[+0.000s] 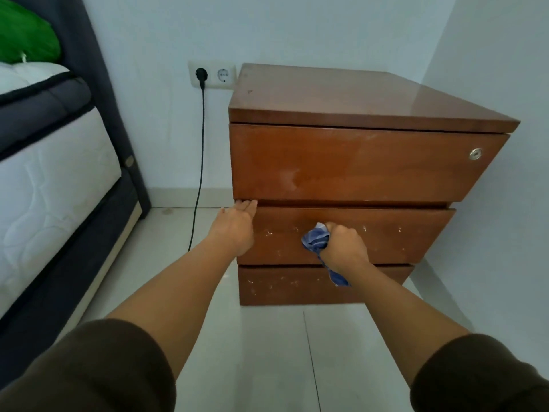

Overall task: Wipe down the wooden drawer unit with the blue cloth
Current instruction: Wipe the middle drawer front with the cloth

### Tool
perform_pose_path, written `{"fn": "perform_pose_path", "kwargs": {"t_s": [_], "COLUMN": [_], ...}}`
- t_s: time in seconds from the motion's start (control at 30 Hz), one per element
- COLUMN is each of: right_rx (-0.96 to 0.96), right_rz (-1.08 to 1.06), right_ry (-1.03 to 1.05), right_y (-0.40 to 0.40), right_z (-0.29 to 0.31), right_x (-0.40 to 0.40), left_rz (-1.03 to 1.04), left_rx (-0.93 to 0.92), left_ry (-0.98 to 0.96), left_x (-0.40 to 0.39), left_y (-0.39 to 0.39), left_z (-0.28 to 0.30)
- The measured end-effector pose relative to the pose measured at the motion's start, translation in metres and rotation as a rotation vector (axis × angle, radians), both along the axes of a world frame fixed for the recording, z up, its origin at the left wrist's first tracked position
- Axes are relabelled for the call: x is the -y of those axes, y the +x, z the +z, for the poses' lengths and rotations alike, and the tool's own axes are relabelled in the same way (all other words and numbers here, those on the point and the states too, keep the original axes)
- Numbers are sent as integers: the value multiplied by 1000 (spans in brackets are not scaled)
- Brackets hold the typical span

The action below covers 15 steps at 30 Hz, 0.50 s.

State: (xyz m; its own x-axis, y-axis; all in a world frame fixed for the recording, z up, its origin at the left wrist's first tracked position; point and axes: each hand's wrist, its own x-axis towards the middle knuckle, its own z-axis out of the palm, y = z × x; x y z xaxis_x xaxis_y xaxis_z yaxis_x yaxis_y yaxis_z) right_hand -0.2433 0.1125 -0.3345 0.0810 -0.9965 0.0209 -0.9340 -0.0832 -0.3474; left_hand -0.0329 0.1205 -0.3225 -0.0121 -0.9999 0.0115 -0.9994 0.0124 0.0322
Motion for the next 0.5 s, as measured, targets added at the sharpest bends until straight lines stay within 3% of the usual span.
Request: {"fn": "perform_pose_path", "kwargs": {"t_s": [0.2,0.4,0.5], "right_rx": [119,47,-41], "right_rz": [169,335,327], "right_ry": [-347,-695,-755], "right_y": [48,104,117], "right_z": [3,2,-11], "right_x": [-11,-1,9], "left_rz": [5,38,8], "left_rx": [-156,-288,-347], "left_ry": [76,56,28], "left_x": [-7,1,4], "left_y": [33,51,59], "left_z": [6,2,-5]}}
